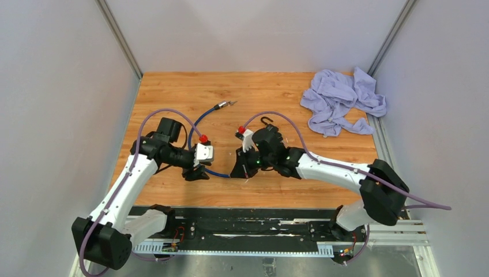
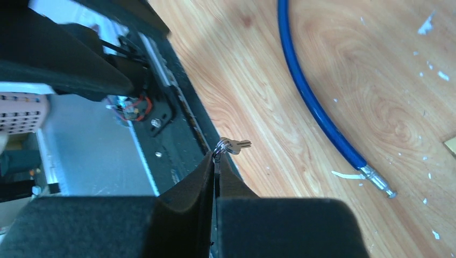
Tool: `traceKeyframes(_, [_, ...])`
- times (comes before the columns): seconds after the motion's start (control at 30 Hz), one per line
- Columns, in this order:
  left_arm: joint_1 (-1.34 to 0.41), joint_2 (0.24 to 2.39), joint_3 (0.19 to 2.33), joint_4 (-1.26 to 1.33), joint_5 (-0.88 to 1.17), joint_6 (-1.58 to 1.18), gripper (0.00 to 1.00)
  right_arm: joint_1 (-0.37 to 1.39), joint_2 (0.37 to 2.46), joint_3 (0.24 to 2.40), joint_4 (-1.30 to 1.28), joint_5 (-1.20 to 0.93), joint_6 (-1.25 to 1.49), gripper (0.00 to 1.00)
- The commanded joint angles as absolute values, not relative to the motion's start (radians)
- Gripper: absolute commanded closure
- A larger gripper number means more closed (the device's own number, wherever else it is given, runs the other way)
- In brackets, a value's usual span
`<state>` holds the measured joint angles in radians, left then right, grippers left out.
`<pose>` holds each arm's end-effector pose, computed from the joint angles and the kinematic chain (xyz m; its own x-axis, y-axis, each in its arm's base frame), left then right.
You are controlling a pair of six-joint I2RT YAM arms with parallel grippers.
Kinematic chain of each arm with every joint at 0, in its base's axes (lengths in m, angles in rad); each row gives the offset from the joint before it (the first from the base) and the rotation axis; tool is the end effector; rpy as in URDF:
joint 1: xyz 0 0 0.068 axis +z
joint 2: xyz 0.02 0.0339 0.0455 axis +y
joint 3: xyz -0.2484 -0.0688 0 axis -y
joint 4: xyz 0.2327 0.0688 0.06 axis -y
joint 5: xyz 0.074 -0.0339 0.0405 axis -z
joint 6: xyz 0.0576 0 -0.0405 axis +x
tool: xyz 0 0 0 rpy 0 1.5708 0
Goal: Unlock with the key
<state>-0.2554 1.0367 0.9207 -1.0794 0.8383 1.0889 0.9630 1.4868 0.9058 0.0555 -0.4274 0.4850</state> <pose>0.1565 -0.0851 0.2553 -0.0338 0.6213 -0.7829 0.9982 0.0597 0.0043 0.1723 0.2894 0.2200 -0.6972 -0.2593 -0.6684 -0.7085 0.3913 0.5873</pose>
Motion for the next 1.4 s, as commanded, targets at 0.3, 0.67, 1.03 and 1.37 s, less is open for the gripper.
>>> traceKeyframes(0.3, [-0.308, 1.038, 0.970, -1.090, 1.113, 1.187, 0.55, 0.922, 1.338, 1.064, 0.108, -0.575, 0.629, 0.99])
traceKeyframes(0.67, [-0.315, 1.075, 1.064, -1.091, 1.195, 1.153, 0.59, 0.906, 1.350, 1.056, 0.202, -0.625, 0.717, 0.99])
traceKeyframes(1.03, [-0.321, 1.081, 1.109, -1.091, 1.177, 1.105, 0.62, 0.896, 1.358, 1.033, 0.258, -0.665, 0.763, 1.00])
traceKeyframes(1.37, [-0.321, 1.079, 1.128, -1.091, 1.135, 1.047, 0.74, 0.896, 1.343, 1.010, 0.257, -0.649, 0.768, 0.99])
